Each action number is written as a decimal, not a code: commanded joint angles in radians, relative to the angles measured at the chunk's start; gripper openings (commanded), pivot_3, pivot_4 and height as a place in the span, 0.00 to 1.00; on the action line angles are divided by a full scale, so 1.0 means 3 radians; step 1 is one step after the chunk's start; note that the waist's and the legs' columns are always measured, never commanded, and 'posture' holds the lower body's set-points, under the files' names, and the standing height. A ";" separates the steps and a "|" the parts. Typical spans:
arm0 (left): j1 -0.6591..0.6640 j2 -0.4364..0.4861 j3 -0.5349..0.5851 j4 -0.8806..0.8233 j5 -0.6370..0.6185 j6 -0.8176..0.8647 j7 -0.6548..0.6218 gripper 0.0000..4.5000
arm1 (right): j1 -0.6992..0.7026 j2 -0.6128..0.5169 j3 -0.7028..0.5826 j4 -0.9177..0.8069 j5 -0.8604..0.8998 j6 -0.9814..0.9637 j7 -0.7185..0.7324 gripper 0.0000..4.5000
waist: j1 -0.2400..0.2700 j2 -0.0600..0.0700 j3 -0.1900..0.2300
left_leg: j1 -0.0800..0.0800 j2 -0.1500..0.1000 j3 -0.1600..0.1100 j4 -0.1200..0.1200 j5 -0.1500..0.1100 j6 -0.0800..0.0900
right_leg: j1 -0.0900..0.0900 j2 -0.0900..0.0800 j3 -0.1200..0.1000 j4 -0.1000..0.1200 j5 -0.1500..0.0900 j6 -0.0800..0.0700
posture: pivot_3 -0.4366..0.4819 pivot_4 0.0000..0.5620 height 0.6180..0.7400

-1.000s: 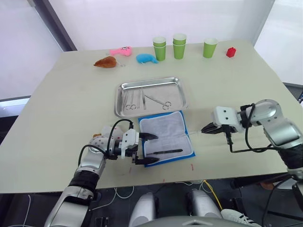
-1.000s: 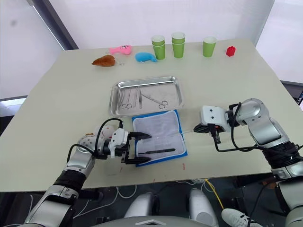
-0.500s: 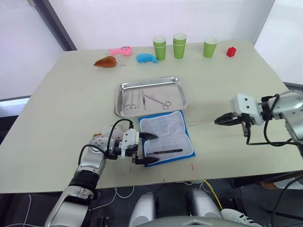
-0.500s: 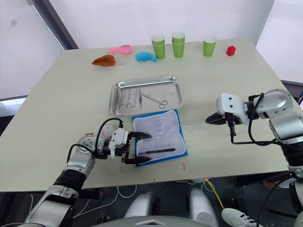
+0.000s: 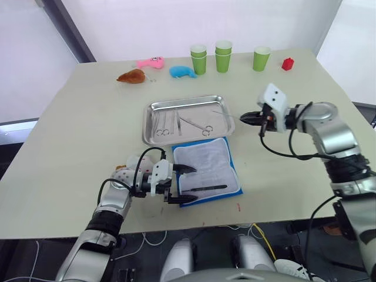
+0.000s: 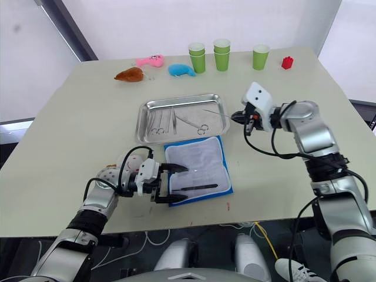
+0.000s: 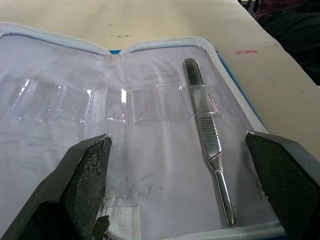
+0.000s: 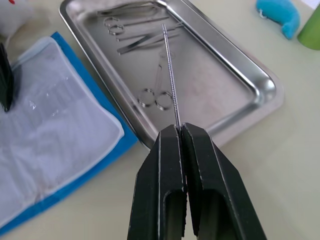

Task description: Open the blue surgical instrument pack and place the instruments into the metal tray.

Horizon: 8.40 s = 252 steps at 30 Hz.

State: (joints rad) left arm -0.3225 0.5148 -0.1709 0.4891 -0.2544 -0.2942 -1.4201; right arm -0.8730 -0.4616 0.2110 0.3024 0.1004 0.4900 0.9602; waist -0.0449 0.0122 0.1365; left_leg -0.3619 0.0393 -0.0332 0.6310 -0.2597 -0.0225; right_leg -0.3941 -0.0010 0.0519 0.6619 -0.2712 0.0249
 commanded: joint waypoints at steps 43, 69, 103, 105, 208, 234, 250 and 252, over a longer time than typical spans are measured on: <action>0.0323 0.0078 -0.0174 0.0241 0.0307 0.0226 0.0146 1.00 | -0.1186 0.1451 -0.0160 0.3373 -0.0933 -0.1550 -0.1659 0.02 | -0.0055 0.0017 -0.0009 | -0.0002 -0.0003 0.0000 0.0000 0.0001 0.0001 | 0.0001 0.0001 0.0008 0.0004 0.0005 0.0005 | 0.48 0.27 1.00; 0.0354 0.0096 -0.0178 0.0208 0.0288 0.0253 0.0152 1.00 | -0.0826 0.1122 -0.0695 0.2323 -0.0195 -0.1998 -0.0281 1.00 | -0.0072 0.0013 -0.0007 | -0.0003 -0.0004 0.0001 0.0000 0.0001 0.0001 | 0.0003 0.0001 0.0011 0.0003 0.0008 0.0011 | 0.48 0.27 1.00; 0.0208 0.0091 -0.0200 0.0486 0.0326 0.0107 0.0030 1.00 | 0.1642 -0.1779 -0.1394 -0.1458 0.2135 -0.0302 0.2181 1.00 | -0.0041 -0.0012 0.0016 | -0.0001 -0.0004 -0.0001 -0.0002 0.0000 0.0000 | 0.0001 0.0001 0.0008 -0.0006 0.0000 0.0000 | 0.48 0.27 1.00; 0.0192 0.0076 -0.0206 0.0502 0.0330 0.0100 0.0029 1.00 | 0.1614 -0.1768 -0.1360 -0.1473 0.2128 -0.0292 0.2181 1.00 | -0.0041 -0.0012 0.0016 | 0.0002 -0.0004 -0.0002 -0.0002 -0.0001 -0.0001 | 0.0000 0.0001 0.0008 -0.0006 0.0000 -0.0001 | 0.48 0.27 1.00; 0.0322 0.0133 -0.0201 0.0290 0.0304 0.0189 0.0085 1.00 | 0.0925 -0.0519 0.0693 -0.1578 -0.0278 -0.0439 0.1135 0.01 | -0.0059 -0.0036 0.0014 | 0.0039 -0.0002 0.0000 -0.0031 0.0000 -0.0001 | 0.0025 0.0003 0.0011 -0.0011 -0.0005 -0.0007 | 0.48 0.27 1.00; 0.0296 0.0108 -0.0197 0.0301 0.0304 0.0197 0.0097 1.00 | 0.1036 -0.1266 0.0081 -0.1101 0.0182 -0.1067 0.1328 0.01 | -0.0039 -0.0028 0.0027 | 0.0035 -0.0004 0.0001 -0.0036 0.0000 -0.0001 | 0.0021 0.0000 0.0010 -0.0019 -0.0005 -0.0007 | 0.48 0.27 1.00; 0.0291 0.0114 -0.0183 0.0313 0.0300 0.0185 0.0098 1.00 | 0.0750 -0.0955 -0.0294 -0.0698 0.0452 -0.0503 0.0893 0.01 | -0.0039 -0.0027 0.0027 | 0.0035 -0.0005 -0.0001 -0.0041 0.0000 -0.0001 | 0.0020 0.0002 0.0012 -0.0018 -0.0005 -0.0007 | 0.48 0.27 1.00; 0.0294 0.0120 -0.0180 0.0311 0.0300 0.0184 0.0099 1.00 | 0.0650 -0.0836 -0.0302 -0.0625 0.0402 -0.0398 0.0690 0.01 | -0.0038 -0.0026 0.0026 | 0.0034 -0.0005 0.0000 -0.0041 0.0000 -0.0001 | 0.0020 0.0002 0.0013 -0.0018 -0.0004 -0.0006 | 0.48 0.27 1.00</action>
State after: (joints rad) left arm -0.2991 0.5334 -0.1671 0.4568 -0.2627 -0.2912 -1.4127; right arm -0.6434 -0.7204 0.1614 0.1155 0.2206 0.3459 1.2201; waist -0.0564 0.0043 0.1444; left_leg -0.3519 0.0377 -0.0330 0.6188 -0.2595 -0.0228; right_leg -0.3881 -0.0006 0.0560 0.6565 -0.2725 0.0230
